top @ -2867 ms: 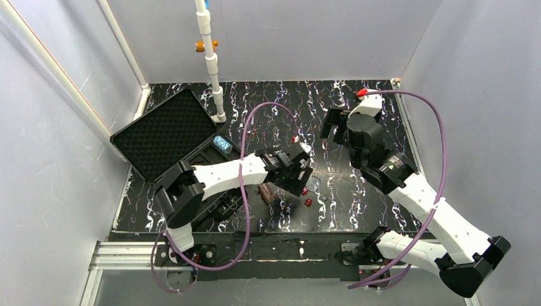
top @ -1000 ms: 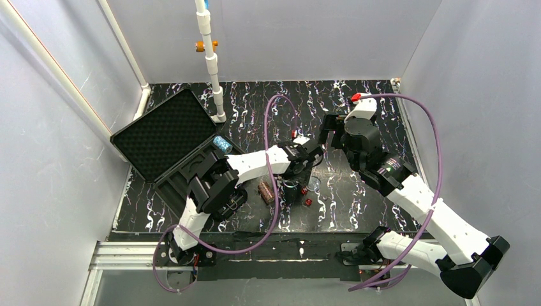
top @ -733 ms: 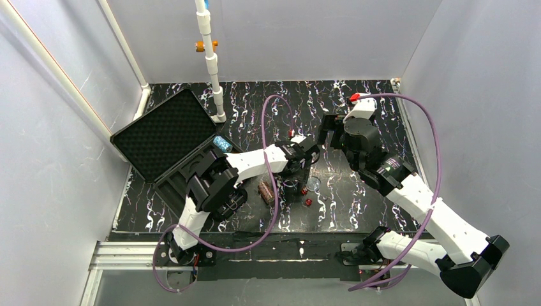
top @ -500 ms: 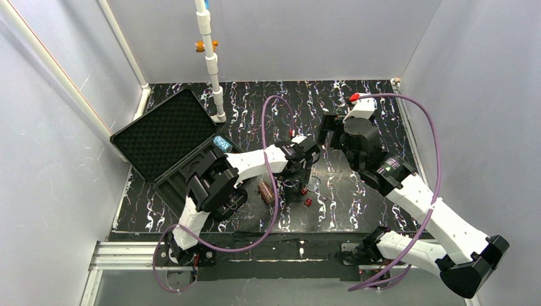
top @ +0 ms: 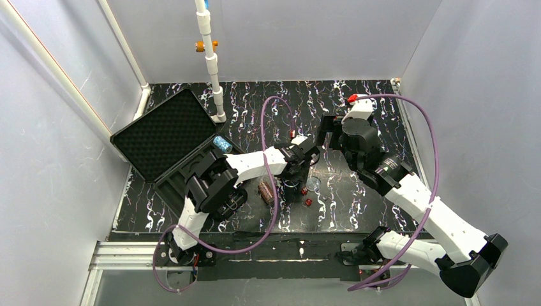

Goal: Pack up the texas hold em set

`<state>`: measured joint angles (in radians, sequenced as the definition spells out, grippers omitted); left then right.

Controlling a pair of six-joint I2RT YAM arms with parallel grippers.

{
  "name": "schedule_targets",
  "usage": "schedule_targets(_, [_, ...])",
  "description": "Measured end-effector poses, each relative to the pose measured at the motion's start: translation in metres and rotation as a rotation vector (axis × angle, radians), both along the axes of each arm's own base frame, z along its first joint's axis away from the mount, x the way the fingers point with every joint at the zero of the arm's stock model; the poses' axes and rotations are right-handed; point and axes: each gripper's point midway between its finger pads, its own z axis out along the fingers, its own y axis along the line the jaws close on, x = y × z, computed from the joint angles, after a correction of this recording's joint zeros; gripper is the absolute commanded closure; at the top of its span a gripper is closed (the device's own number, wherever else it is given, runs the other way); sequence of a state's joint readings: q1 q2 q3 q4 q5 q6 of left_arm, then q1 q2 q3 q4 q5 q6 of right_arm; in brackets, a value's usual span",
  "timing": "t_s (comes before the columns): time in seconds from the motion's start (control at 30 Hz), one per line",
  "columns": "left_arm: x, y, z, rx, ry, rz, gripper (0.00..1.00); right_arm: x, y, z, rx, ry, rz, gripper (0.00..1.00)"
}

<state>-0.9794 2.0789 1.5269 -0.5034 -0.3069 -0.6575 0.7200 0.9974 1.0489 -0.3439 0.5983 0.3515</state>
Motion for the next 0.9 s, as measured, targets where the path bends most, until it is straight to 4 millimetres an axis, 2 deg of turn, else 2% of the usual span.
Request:
schedule_targets(0.3, [-0.004,0.001,0.002,-0.004,-0.009,-0.019,0.91,0.0,0.0,0.001,0.002,-0.002,0.0,0.02])
schedule_targets(0.43, [-0.011,0.007,0.003,0.01,0.001,-0.03,1.0,0.0,0.0,0.001,0.002,-0.002,0.0,0.02])
schedule_targets(0.63, [-0.019,0.012,0.018,0.005,-0.004,-0.048,1.0,0.0,0.0,0.001,0.002,-0.002,0.0,0.02])
schedule_targets(0.9, [-0.022,0.01,0.064,-0.066,-0.061,-0.072,1.0,0.001,0.001,-0.001,-0.002,0.002,0.0,0.01])
